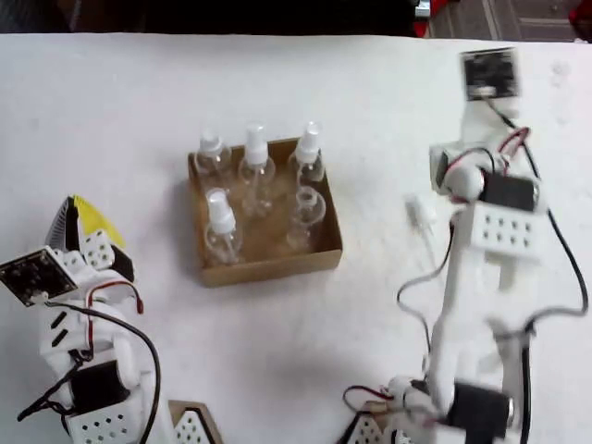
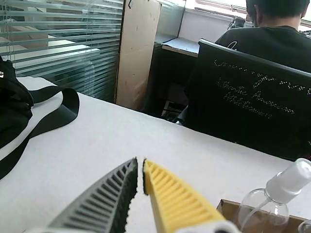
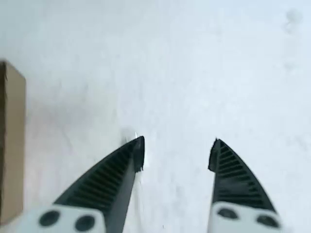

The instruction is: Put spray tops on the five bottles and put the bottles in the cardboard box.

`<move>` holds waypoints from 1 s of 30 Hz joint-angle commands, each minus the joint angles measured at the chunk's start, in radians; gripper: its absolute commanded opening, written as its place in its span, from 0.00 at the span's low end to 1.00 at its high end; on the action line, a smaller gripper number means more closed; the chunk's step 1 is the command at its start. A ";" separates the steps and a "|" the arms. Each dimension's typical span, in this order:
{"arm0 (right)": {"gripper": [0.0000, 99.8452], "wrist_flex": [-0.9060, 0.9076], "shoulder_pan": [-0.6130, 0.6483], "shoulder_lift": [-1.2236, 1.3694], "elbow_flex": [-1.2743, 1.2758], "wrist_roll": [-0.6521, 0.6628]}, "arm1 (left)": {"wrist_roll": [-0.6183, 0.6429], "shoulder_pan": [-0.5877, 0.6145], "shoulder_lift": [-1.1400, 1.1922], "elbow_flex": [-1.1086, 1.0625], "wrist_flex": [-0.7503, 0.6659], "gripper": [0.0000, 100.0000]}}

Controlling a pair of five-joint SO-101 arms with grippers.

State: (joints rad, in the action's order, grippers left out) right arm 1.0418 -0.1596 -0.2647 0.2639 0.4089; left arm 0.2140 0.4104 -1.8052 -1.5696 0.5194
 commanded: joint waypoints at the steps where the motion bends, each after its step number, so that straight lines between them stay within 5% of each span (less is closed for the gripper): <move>1: 0.19 0.018 0.016 0.162 -0.058 0.138 | -0.011 -0.013 -0.012 0.006 -0.020 0.02; 23: 0.19 0.018 0.050 0.742 -0.376 0.190 | -0.011 -0.013 -0.012 0.006 -0.018 0.02; 30: 0.01 0.015 0.048 0.751 -0.376 0.198 | -0.011 -0.013 -0.012 0.006 -0.018 0.02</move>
State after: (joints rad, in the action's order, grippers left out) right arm 1.0541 -0.1197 0.5040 -0.0736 0.5869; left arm 0.2140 0.4104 -1.8052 -1.5696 0.5194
